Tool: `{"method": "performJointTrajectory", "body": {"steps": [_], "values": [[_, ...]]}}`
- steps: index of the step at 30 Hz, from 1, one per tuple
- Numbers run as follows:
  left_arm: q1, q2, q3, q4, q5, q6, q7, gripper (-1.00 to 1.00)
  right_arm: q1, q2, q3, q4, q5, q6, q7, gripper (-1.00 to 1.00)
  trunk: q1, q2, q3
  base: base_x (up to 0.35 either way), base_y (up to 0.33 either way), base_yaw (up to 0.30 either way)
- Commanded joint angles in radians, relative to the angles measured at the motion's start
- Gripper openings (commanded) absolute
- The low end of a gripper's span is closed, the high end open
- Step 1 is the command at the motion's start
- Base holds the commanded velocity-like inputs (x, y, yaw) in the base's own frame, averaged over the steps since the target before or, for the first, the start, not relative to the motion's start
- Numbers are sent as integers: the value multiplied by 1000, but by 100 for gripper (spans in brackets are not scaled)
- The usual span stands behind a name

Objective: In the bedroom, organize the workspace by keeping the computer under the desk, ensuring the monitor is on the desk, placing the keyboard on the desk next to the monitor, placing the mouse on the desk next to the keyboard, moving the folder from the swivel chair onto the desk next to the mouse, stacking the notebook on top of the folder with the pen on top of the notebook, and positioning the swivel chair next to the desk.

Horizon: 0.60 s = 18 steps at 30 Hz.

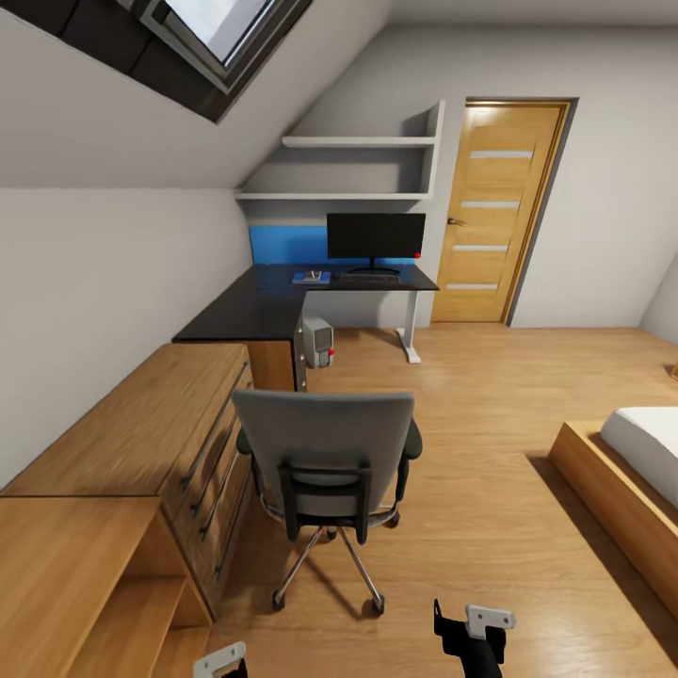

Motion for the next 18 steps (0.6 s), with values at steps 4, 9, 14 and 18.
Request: {"method": "performJointTrajectory", "body": {"steps": [4,9,14,18], "values": [[1,-1,-8,0,2,-85,8,100,-1,1,9,2,1,-2,-8,100,15,-29,-14,0,0,0],[1,-1,-8,0,1,-102,8,100,-1,1,9,2,1,-2,-8,100,35,-64,-29,0,0,0],[1,-3,-10,0,0,-101,5,100,-1,1,9,2,1,-2,-8,100,54,-99,-45,0,0,0],[1,-10,-11,0,0,-101,5,100,-1,1,9,2,1,-2,-8,100,69,-127,-57,0,0,0]]}}
